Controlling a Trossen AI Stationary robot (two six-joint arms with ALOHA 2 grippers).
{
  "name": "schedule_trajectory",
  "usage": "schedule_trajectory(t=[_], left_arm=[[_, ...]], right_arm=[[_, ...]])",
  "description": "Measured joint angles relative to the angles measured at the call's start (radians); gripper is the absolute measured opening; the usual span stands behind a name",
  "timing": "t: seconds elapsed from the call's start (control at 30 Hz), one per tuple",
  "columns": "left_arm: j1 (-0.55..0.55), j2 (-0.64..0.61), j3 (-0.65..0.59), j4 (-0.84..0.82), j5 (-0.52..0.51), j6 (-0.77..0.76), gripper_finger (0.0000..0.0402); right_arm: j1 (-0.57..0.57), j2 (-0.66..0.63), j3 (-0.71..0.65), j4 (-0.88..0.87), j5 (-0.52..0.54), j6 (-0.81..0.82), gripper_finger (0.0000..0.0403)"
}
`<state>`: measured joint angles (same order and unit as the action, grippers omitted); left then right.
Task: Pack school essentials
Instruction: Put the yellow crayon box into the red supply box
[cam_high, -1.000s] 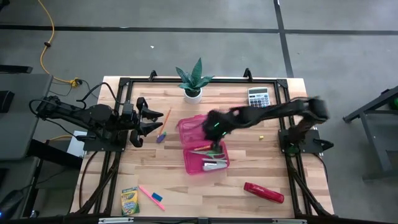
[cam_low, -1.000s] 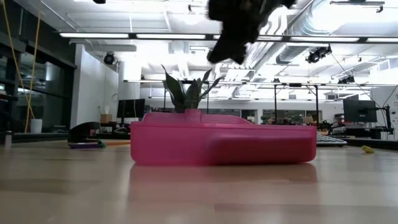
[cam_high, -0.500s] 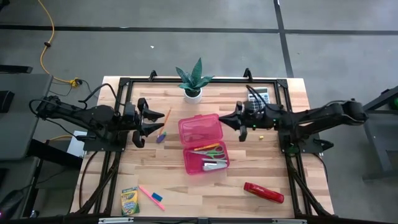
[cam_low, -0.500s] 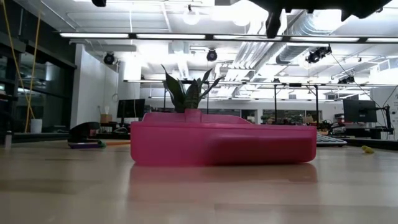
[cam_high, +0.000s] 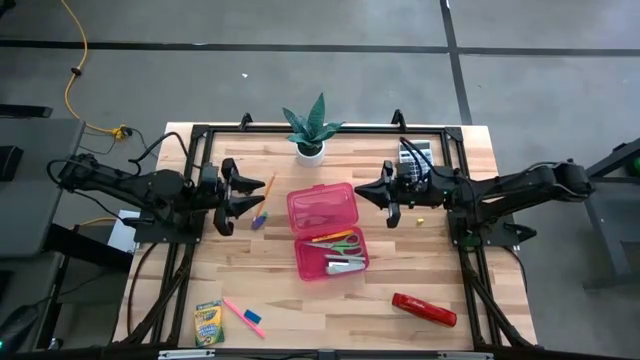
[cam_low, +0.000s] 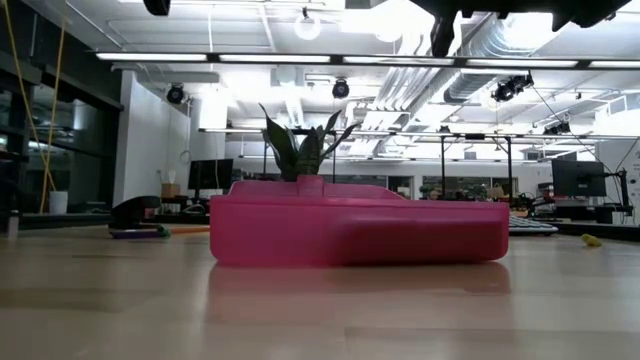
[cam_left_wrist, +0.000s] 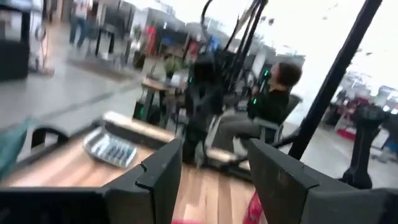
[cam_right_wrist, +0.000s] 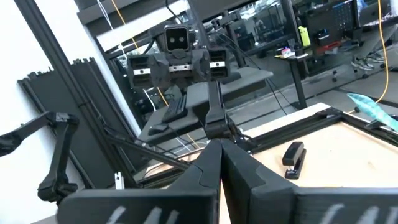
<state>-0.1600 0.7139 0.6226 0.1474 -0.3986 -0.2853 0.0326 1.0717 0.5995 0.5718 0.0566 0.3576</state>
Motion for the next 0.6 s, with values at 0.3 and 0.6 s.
schedule_trajectory(t=[0.3,0.6], left_arm=[[-0.131,0.218,0.190,-0.532,0.280,-0.279,0.0186],[-0.499,0.545,0.217,-0.767,0.439,-0.531,0.0196]], right_arm=[[0.000,0.000,0.000,-0.023,0.001,-0.002,0.0000],[0.000,0.000,0.000,-0.115,0.023,0.000,0.0000]])
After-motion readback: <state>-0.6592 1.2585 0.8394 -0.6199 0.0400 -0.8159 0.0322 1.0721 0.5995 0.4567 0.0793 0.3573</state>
